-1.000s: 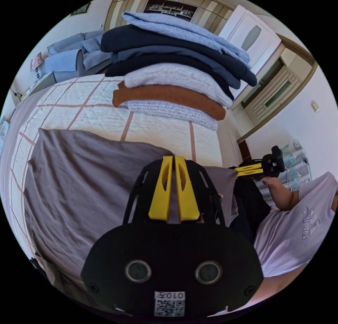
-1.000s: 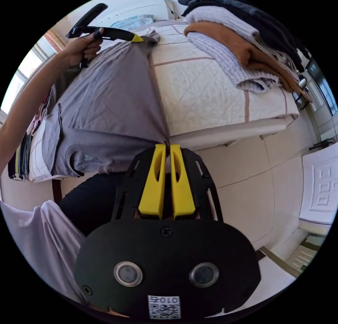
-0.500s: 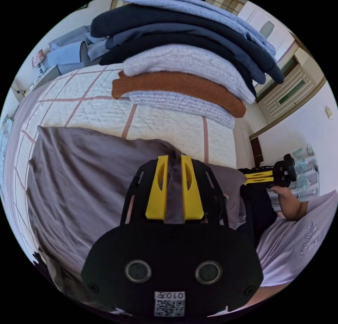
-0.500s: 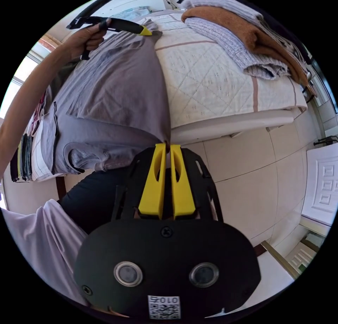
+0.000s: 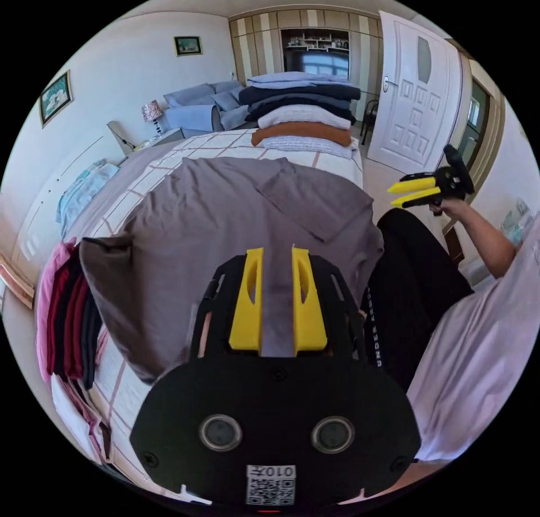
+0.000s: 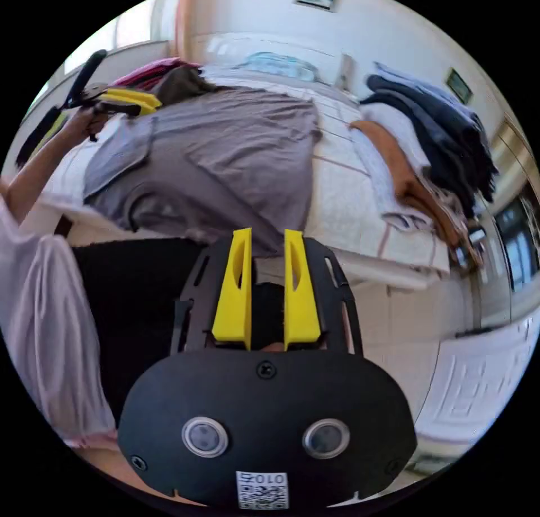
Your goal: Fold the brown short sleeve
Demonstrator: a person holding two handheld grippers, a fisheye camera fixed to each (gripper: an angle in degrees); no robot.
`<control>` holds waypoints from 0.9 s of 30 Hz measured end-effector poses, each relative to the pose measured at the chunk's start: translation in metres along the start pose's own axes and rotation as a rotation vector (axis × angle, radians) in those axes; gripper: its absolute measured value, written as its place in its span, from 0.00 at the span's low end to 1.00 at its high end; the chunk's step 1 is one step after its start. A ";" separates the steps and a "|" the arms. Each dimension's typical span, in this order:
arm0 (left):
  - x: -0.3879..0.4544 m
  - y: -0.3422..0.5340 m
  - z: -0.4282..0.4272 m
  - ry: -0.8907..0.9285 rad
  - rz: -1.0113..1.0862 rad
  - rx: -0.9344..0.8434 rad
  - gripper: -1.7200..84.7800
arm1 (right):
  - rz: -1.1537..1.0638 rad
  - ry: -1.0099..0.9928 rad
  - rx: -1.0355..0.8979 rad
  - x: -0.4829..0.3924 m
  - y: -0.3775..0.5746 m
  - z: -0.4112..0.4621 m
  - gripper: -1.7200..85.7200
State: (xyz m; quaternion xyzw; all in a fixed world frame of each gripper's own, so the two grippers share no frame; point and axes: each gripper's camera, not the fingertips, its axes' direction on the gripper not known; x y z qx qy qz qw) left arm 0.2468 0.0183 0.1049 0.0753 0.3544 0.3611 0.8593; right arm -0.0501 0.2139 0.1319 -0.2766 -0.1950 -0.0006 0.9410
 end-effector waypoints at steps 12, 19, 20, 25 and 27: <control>0.164 0.110 -0.010 -0.065 0.334 -0.150 0.15 | -0.427 -0.164 -0.175 -0.050 -0.049 0.079 0.12; 0.170 0.106 -0.007 -0.099 0.302 -0.089 0.17 | -0.353 -0.139 -0.145 -0.051 -0.068 0.065 0.07; 0.170 0.106 -0.009 -0.100 0.305 -0.084 0.17 | -0.360 -0.149 -0.117 -0.052 -0.075 0.051 0.07; 0.169 0.111 -0.016 -0.026 0.305 -0.106 0.18 | -0.461 -0.164 -0.094 -0.048 -0.127 0.000 0.07; 0.160 0.114 -0.020 -0.029 0.259 -0.112 0.18 | -0.480 -0.161 -0.089 -0.041 -0.154 -0.012 0.07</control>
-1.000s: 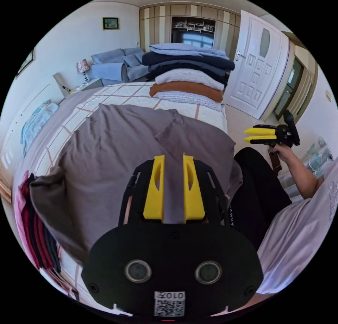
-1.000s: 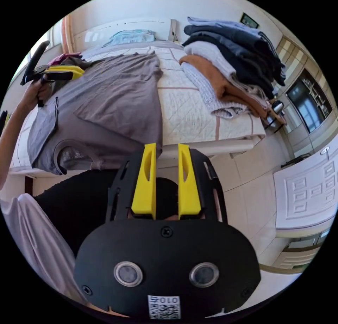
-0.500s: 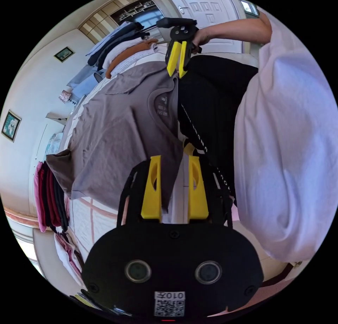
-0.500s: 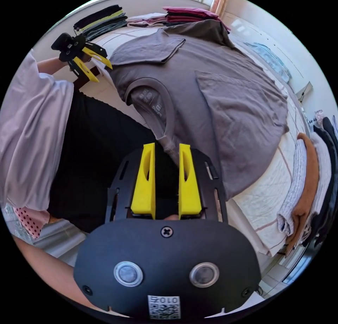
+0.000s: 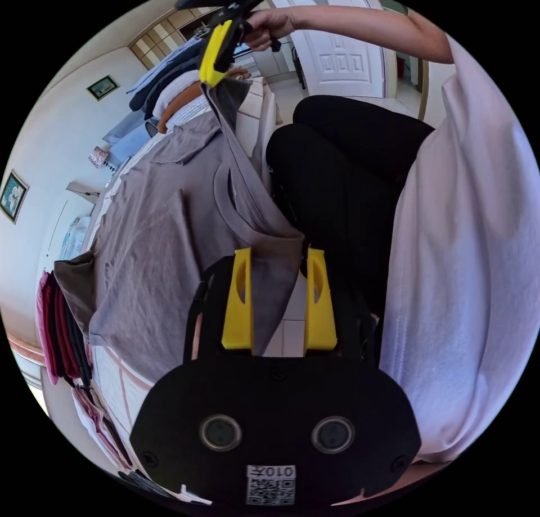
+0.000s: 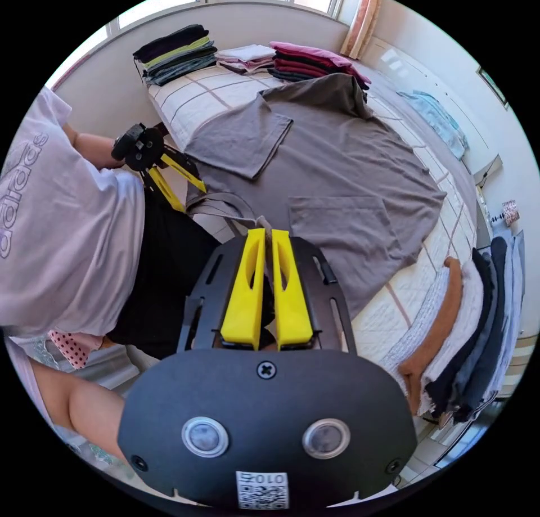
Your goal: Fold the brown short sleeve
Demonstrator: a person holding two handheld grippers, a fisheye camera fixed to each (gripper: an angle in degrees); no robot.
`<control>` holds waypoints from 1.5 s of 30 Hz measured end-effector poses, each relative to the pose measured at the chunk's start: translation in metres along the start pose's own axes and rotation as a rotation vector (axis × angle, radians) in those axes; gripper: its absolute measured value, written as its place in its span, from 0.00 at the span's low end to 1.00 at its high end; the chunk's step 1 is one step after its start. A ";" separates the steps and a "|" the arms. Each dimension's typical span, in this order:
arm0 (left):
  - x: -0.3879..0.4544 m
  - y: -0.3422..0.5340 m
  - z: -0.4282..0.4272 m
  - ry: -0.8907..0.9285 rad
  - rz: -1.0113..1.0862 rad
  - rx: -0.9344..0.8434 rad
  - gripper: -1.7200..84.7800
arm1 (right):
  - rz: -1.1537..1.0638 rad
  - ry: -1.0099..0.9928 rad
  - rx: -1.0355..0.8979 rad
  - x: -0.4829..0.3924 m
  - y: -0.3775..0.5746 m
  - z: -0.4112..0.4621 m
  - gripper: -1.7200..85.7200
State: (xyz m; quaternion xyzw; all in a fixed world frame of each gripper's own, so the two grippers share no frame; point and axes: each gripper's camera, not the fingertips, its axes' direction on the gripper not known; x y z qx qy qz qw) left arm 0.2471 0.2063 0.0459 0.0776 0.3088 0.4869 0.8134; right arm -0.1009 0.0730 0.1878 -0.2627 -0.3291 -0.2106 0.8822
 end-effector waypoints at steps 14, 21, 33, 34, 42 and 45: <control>-0.056 0.037 -0.030 -0.283 -0.207 -0.095 0.08 | 0.148 -0.065 -0.200 0.116 -0.093 0.069 0.07; -0.177 0.086 -0.088 0.315 -0.465 0.163 0.03 | 0.269 -0.136 -0.133 0.139 -0.067 0.100 0.06; -0.420 0.158 -0.016 0.646 -0.834 -0.028 0.05 | 0.454 -0.129 0.038 0.170 -0.001 0.053 0.06; -0.417 0.163 -0.024 0.590 -0.858 0.029 0.05 | 0.472 -0.094 0.071 0.166 0.013 0.042 0.07; -0.370 0.209 -0.107 0.234 -0.945 0.222 0.08 | 0.252 0.126 0.196 0.069 0.079 0.009 0.16; -0.368 0.190 -0.101 0.149 -0.847 0.124 0.10 | 0.199 0.153 0.119 0.051 0.081 0.029 0.17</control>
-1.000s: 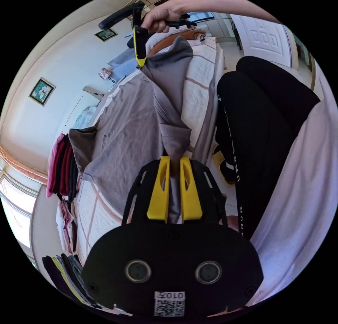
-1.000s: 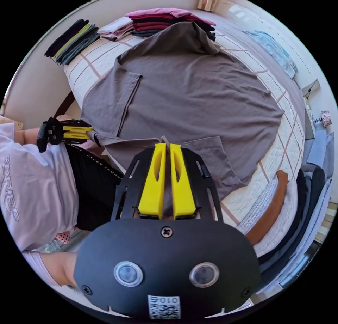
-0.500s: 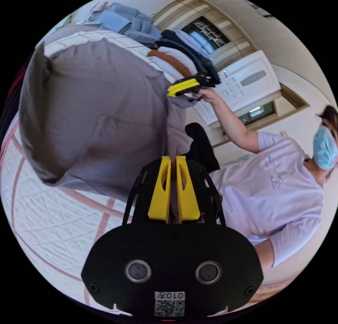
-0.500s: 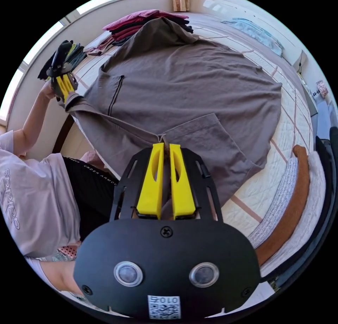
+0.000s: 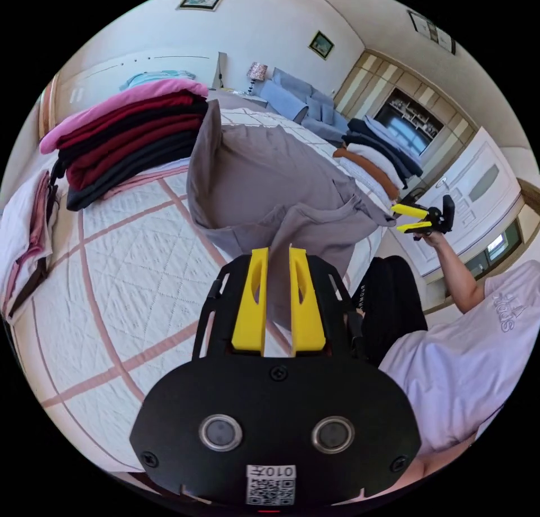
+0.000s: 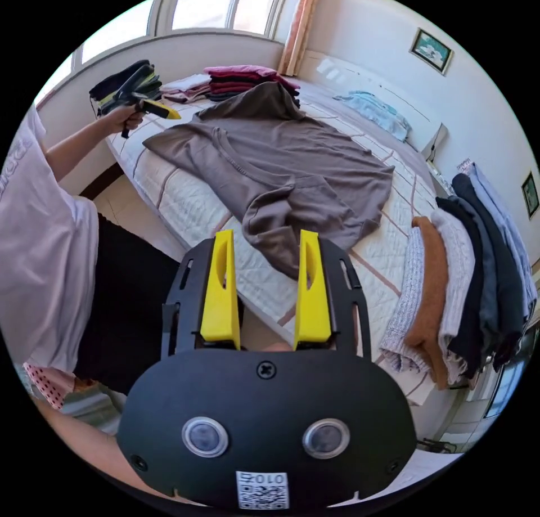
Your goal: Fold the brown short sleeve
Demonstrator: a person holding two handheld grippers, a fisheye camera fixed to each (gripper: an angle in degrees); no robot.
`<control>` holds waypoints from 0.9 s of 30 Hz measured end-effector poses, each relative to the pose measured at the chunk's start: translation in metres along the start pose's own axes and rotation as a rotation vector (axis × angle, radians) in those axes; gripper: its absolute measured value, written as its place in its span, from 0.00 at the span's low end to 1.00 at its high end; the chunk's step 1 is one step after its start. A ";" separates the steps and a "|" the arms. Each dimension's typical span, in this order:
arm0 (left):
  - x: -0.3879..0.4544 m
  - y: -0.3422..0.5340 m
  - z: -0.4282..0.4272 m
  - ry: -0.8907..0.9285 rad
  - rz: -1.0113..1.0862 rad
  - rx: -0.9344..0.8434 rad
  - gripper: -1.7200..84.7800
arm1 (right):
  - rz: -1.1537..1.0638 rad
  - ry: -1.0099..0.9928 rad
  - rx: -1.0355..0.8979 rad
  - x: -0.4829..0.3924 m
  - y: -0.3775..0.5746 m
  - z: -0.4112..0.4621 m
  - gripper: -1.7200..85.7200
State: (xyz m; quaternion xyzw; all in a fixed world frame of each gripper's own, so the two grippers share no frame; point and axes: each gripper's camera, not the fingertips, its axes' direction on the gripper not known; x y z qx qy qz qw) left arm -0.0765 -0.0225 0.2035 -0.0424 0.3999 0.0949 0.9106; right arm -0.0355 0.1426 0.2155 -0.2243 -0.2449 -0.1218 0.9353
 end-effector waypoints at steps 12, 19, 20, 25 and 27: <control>0.045 -0.061 0.072 -0.096 0.238 -0.169 0.11 | 0.626 -0.200 -0.157 0.145 0.018 0.017 0.07; 0.051 -0.056 0.055 -0.079 0.242 -0.089 0.12 | 0.348 -0.076 0.010 0.116 -0.011 -0.015 0.15; 0.052 -0.057 0.055 -0.076 0.248 -0.093 0.12 | 0.277 -0.066 0.018 0.110 -0.022 -0.013 0.15; 0.071 -0.062 0.079 -0.068 0.344 -0.191 0.12 | 0.084 -0.121 -0.136 0.102 -0.059 0.036 0.13; 0.080 -0.060 0.077 -0.090 0.367 -0.190 0.12 | 0.050 -0.166 -0.210 0.099 -0.061 0.051 0.11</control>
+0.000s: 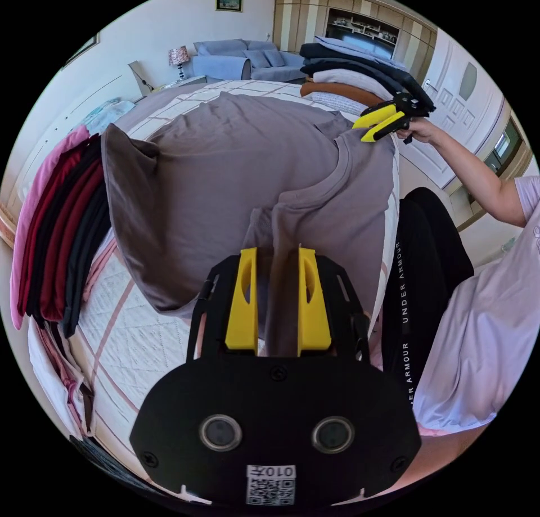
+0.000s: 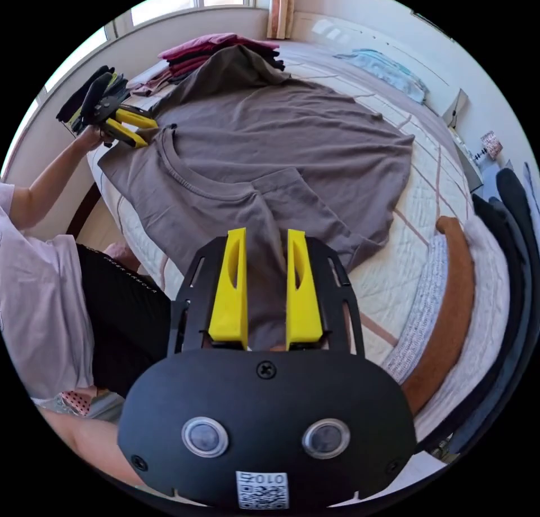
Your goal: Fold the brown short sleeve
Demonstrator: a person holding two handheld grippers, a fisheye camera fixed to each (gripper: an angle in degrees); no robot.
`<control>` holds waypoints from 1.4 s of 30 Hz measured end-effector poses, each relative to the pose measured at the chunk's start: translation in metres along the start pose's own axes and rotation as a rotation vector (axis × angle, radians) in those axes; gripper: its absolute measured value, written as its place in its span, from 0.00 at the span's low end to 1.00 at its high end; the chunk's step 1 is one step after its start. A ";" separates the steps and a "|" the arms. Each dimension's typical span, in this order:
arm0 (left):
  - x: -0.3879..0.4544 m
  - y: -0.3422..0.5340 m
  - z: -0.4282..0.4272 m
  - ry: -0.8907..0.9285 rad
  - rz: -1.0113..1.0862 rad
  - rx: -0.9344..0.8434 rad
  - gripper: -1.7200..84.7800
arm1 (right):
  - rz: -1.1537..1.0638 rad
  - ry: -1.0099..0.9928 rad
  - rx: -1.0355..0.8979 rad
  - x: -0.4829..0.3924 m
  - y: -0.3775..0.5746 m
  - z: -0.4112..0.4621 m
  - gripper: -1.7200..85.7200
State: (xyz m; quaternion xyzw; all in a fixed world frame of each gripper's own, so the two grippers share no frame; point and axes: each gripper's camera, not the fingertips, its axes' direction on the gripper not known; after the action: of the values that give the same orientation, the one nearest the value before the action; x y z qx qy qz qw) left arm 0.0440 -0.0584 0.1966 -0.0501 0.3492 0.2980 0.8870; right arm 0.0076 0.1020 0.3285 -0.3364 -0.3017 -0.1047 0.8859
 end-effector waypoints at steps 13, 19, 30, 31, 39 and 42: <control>0.097 0.015 -0.058 -0.141 0.171 0.071 0.02 | -0.031 0.027 0.323 -0.041 0.108 -0.079 0.04; 0.160 0.040 -0.099 -0.276 0.238 0.091 0.02 | -0.103 0.029 0.440 -0.082 0.168 -0.107 0.05; 0.212 0.044 -0.045 -0.135 0.396 0.014 0.02 | -0.094 0.051 0.294 -0.100 0.181 -0.067 0.05; 0.215 0.045 -0.040 -0.110 0.405 0.009 0.02 | -0.093 0.033 0.260 -0.097 0.182 -0.059 0.05; 0.234 0.066 -0.002 0.232 0.457 -0.078 0.02 | -0.119 -0.260 0.003 -0.074 0.193 -0.001 0.05; 0.222 0.081 -0.011 0.585 0.474 -0.031 0.02 | -0.184 -0.341 0.101 -0.079 0.191 -0.014 0.06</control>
State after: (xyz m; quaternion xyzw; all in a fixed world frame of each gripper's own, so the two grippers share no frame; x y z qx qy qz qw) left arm 0.1202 0.1141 0.0539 -0.0643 0.5852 0.4734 0.6552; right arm 0.0259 0.2352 0.1707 -0.2756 -0.4817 -0.1114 0.8244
